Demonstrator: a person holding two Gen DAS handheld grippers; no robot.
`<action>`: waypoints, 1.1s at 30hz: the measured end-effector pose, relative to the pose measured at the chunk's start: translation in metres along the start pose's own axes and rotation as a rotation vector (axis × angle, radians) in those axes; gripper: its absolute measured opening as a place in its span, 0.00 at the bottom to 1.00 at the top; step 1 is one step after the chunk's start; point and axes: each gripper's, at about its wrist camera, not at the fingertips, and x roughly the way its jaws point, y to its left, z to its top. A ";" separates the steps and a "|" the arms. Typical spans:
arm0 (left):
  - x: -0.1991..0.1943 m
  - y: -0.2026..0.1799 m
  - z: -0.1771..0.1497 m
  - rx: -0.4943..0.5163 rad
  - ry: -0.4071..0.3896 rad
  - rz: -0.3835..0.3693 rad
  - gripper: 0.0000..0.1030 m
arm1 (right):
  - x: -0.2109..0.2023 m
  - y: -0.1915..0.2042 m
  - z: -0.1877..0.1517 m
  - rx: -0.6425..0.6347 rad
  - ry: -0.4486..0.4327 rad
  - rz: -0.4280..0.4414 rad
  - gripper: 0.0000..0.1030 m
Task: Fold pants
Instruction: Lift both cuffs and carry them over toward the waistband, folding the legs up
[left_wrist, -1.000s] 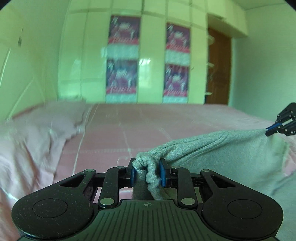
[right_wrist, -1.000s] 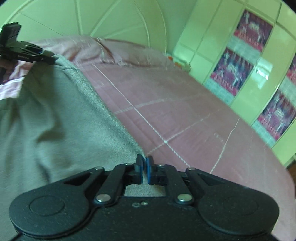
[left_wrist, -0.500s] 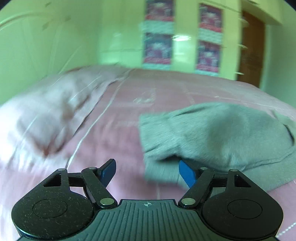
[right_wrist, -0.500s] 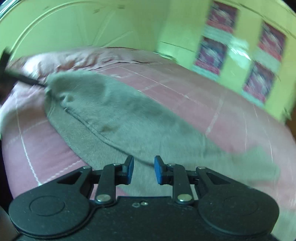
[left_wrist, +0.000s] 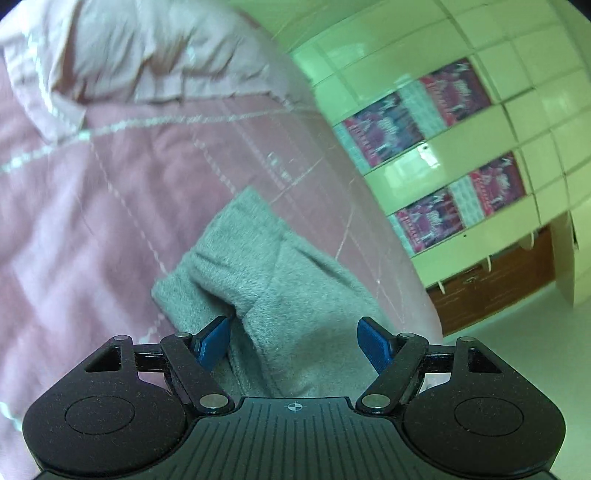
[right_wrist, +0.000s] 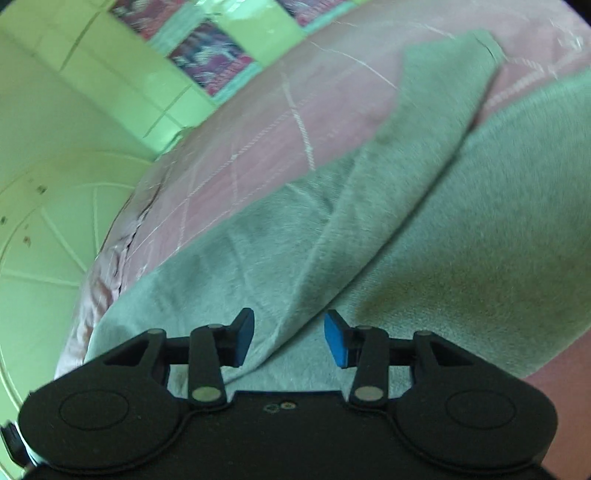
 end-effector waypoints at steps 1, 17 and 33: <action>0.006 0.002 0.001 -0.026 0.006 -0.006 0.73 | 0.007 -0.001 0.000 0.030 0.007 0.004 0.34; 0.003 -0.064 0.038 0.210 -0.112 -0.360 0.20 | -0.088 0.027 0.023 -0.218 -0.320 0.172 0.02; 0.036 -0.055 0.010 0.306 0.026 0.006 0.21 | -0.065 0.003 -0.010 -0.246 -0.138 0.031 0.02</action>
